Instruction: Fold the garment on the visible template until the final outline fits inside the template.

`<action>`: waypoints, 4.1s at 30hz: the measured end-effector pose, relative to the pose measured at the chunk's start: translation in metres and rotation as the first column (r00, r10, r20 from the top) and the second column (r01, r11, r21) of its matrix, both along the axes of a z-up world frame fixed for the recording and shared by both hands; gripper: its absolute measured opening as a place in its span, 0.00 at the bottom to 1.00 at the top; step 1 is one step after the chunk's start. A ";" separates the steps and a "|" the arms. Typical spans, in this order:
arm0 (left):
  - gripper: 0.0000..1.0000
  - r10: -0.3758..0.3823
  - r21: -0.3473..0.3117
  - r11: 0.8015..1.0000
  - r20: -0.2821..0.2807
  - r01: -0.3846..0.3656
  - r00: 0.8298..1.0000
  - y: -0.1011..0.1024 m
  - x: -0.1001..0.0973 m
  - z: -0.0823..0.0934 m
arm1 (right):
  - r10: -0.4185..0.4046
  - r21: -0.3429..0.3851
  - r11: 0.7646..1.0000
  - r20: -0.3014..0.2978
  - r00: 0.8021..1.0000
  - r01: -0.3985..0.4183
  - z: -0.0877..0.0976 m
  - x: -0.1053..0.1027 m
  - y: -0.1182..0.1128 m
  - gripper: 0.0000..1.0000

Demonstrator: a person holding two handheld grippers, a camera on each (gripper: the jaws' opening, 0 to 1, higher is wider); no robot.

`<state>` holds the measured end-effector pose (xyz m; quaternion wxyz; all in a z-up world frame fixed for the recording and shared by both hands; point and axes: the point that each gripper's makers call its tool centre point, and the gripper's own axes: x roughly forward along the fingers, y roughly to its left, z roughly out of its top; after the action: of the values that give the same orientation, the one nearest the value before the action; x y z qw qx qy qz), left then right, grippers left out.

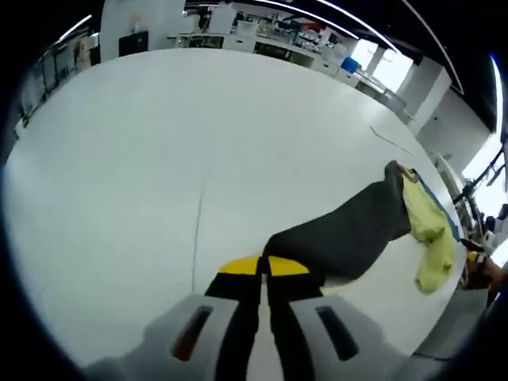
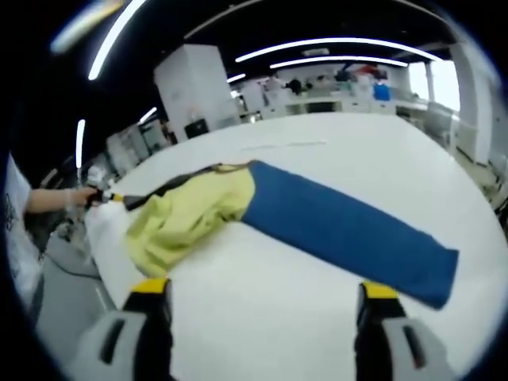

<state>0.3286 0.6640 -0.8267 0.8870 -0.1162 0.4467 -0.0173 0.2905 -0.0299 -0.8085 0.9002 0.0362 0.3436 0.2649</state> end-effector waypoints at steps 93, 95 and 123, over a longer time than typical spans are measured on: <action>0.00 -0.021 0.096 0.995 -0.014 0.022 1.000 -0.017 -0.013 -0.019 | 0.000 0.025 1.000 0.037 0.999 -0.001 0.010 0.001 0.003 0.95; 0.00 0.002 0.104 0.995 -0.020 0.001 1.000 -0.017 -0.020 -0.017 | -0.004 0.029 1.000 0.038 0.999 0.003 0.010 0.000 0.003 0.95; 0.44 0.031 0.103 0.994 0.105 -0.041 0.994 -0.011 -0.043 0.008 | -0.008 0.031 1.000 0.042 0.999 0.007 0.011 -0.005 0.002 0.95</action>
<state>0.2859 0.6534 -0.8183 0.9138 -0.0763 0.3985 0.0163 0.2853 -0.0279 -0.7979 0.9075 0.0457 0.3204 0.2676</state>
